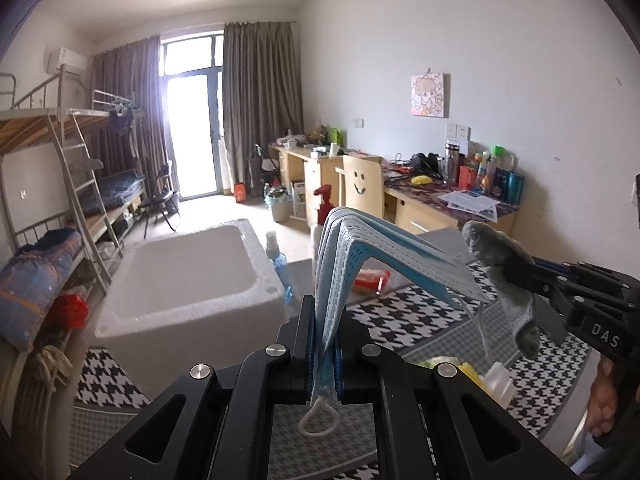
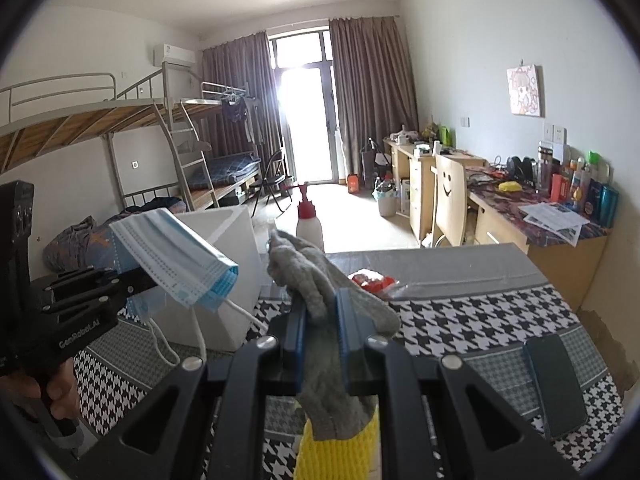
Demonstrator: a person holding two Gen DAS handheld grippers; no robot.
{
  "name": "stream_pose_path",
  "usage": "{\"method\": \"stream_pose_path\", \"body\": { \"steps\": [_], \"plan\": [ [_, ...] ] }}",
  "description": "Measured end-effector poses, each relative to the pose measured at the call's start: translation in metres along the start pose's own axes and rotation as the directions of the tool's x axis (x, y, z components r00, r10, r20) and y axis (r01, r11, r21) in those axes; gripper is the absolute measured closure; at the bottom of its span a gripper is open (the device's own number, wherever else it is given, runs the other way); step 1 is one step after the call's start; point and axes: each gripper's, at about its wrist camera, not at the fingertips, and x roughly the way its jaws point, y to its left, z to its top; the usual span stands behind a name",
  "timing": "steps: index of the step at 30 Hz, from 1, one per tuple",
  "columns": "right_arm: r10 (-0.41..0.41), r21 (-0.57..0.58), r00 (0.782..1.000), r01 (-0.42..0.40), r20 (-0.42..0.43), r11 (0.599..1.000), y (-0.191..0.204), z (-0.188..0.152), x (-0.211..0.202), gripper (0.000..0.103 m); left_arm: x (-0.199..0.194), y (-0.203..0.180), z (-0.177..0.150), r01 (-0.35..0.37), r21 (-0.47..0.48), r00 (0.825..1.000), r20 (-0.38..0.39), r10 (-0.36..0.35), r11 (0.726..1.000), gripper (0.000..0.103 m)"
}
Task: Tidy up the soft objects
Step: 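Lift the mask and sock and carry both toward the white foam box, then lower the mask into the foam box and open the left tool while the right holds the sock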
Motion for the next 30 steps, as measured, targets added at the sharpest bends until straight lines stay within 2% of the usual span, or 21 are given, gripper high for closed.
{"method": "stream_pose_path", "body": {
  "steps": [7,16,30],
  "plan": [
    [0.006,-0.002,1.0,-0.006,0.003,1.0,0.0,0.009,0.003,0.086,0.007,0.004,0.009,-0.01,-0.007,1.0,-0.007,0.01,1.0,0.095],
    [0.008,-0.016,1.0,-0.008,0.015,1.0,0.002,0.021,0.006,0.086,0.008,0.004,0.024,-0.025,-0.001,0.999,0.02,0.025,1.0,0.095],
    [0.011,-0.027,1.0,-0.011,0.027,1.0,0.003,0.047,0.019,0.086,0.006,0.021,0.049,-0.092,-0.024,0.993,0.07,0.094,0.995,0.095]
  ]
}}
